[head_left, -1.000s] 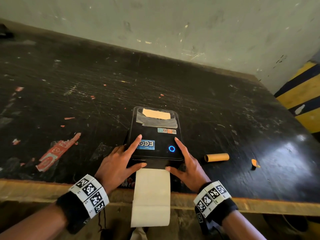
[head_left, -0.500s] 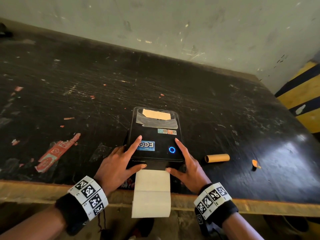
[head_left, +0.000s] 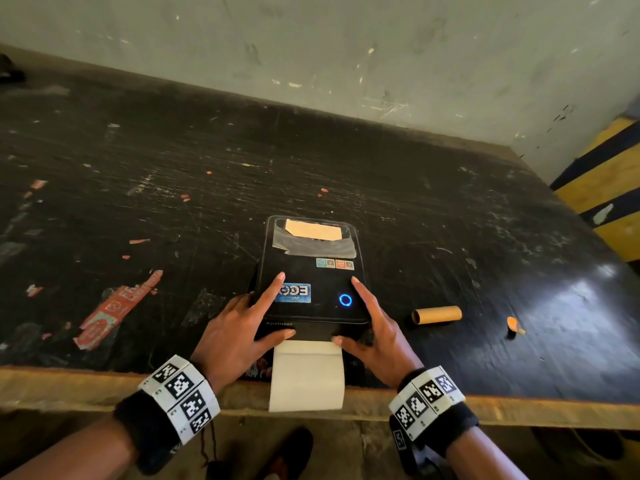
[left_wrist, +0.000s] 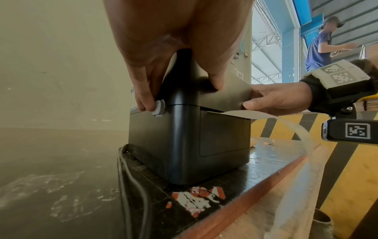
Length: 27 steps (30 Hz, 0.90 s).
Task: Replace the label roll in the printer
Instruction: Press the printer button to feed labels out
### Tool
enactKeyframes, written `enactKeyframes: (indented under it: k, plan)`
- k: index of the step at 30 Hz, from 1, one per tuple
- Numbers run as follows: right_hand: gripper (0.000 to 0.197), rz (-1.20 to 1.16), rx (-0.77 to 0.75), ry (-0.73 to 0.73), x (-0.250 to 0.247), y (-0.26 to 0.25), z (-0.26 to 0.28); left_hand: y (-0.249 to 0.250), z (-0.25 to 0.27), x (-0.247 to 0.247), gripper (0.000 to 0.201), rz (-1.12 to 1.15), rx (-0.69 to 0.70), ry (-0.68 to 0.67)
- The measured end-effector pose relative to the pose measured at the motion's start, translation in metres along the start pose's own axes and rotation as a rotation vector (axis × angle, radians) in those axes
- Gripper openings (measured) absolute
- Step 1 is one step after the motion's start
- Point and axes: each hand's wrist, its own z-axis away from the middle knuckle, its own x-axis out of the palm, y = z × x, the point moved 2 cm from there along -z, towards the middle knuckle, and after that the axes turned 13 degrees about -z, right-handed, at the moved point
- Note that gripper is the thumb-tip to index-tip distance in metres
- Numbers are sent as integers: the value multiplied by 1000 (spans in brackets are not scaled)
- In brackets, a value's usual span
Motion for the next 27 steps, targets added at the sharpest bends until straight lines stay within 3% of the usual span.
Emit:
enactKeyframes:
  k: [9,27]
  plan:
    - [99,-9,17,-7,0,0,-1,1,0,-3,83,-25,-27,-59]
    - [99,-1,27,4,0,0,0,1,-1,-5,84,-40,-44,-76]
